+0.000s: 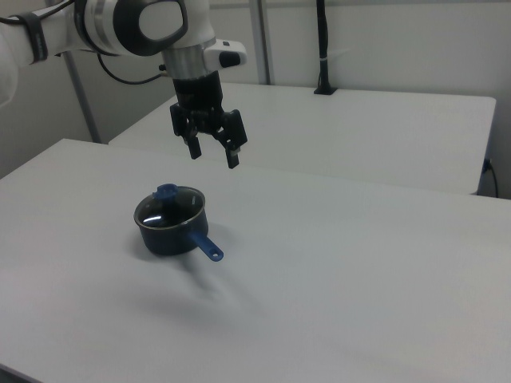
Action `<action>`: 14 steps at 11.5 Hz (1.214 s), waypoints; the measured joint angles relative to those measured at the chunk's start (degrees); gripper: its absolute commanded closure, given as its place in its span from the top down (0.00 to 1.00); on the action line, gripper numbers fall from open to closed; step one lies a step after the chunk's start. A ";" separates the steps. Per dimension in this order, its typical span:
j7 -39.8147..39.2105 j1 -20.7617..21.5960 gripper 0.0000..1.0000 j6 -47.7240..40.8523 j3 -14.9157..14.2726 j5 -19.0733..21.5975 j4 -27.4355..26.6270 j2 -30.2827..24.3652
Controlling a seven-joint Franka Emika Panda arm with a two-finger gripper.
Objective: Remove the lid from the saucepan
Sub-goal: 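Move the open gripper down over the blue knob of the glass lid, then close the gripper on the blue lid knob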
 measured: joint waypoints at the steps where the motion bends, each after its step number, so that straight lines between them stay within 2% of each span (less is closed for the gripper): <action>1: 0.00 0.12 1.00 0.00 0.10 0.01 -0.01 0.04; 4: 0.00 2.94 1.00 0.00 0.54 0.09 -0.16 1.89; 6: 0.05 6.96 1.00 0.78 0.68 1.06 -0.15 4.19; 8: 0.15 11.61 1.00 6.08 0.73 3.70 -0.21 7.90; 10: 0.27 15.01 1.00 10.15 0.75 4.04 -0.18 12.12; 12: 0.31 17.24 0.97 12.91 0.75 4.04 -0.10 15.11; 14: 1.12 18.64 0.87 13.94 0.74 4.04 -0.03 16.38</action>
